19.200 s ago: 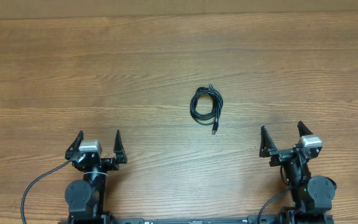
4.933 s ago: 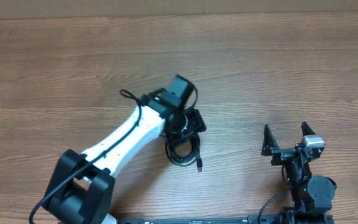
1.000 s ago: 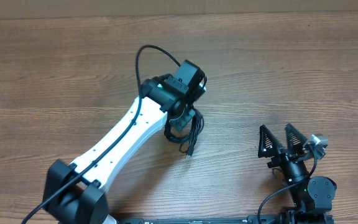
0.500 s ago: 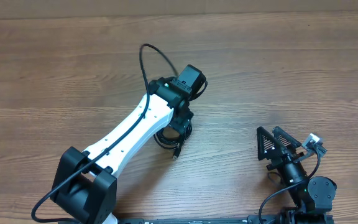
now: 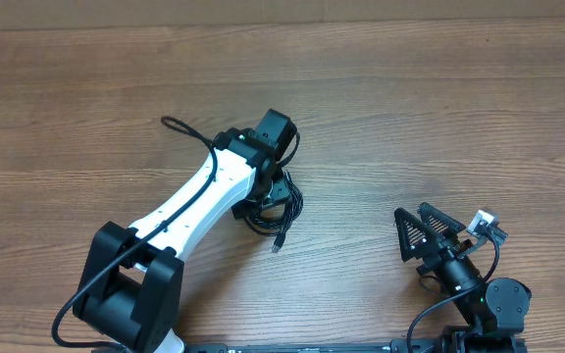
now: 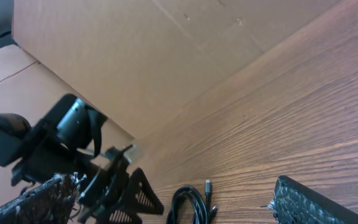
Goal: Untangle cables
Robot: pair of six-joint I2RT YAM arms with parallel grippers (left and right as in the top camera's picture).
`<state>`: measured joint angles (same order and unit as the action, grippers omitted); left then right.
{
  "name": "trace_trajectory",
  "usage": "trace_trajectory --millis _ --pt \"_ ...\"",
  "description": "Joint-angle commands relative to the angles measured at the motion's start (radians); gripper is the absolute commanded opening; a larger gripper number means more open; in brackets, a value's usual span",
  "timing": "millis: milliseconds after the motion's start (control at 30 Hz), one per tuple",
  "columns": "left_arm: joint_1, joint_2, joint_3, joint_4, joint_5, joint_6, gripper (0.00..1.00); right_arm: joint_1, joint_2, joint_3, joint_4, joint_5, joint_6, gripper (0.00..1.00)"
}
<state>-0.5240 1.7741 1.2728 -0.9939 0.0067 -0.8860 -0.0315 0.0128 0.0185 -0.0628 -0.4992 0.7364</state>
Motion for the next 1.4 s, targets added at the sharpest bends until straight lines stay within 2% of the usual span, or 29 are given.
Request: trace_trajectory --millis 0,233,267,367,400,667,933,1033,1100,1133,1200,1367 --pt "-0.007 -0.001 -0.047 0.007 0.04 -0.109 0.64 -0.003 -0.01 -0.01 0.008 -0.019 0.004 1.0" --pt "-0.006 0.0 -0.081 0.047 -0.085 -0.109 0.64 -0.003 -0.01 -0.01 0.008 -0.019 0.003 1.0" --pt "-0.006 0.0 -0.084 0.064 -0.085 -0.109 0.62 -0.003 -0.01 -0.01 0.008 -0.019 0.003 1.0" --pt "-0.008 0.0 -0.097 0.112 -0.084 -0.109 0.47 -0.003 -0.01 -0.01 0.008 -0.019 0.003 1.0" --pt "-0.008 0.0 -0.103 0.122 -0.084 -0.109 0.45 -0.003 -0.01 -0.01 0.008 -0.019 0.003 1.0" --pt "-0.008 0.005 -0.151 0.154 -0.127 -0.08 0.45 -0.003 -0.01 -0.01 0.008 -0.019 0.003 1.0" --pt "-0.01 0.005 -0.228 0.317 -0.089 -0.078 0.35 -0.003 -0.01 -0.01 0.009 -0.019 0.004 1.0" --pt "-0.01 0.006 -0.241 0.337 -0.085 -0.078 0.32 -0.003 -0.01 -0.01 0.011 -0.05 0.009 1.0" --pt "-0.01 0.006 -0.253 0.338 -0.086 -0.079 0.31 -0.003 -0.01 -0.01 0.016 -0.082 0.063 1.0" --pt "-0.01 0.006 -0.261 0.338 -0.086 -0.079 0.31 -0.003 -0.01 -0.01 0.016 -0.09 0.09 1.0" --pt "-0.01 0.006 -0.283 0.342 -0.088 -0.079 0.41 -0.003 -0.01 -0.01 0.016 -0.113 0.124 1.0" --pt "-0.009 0.006 -0.296 0.342 -0.084 -0.079 0.53 -0.003 -0.01 -0.01 0.005 -0.148 0.096 1.0"
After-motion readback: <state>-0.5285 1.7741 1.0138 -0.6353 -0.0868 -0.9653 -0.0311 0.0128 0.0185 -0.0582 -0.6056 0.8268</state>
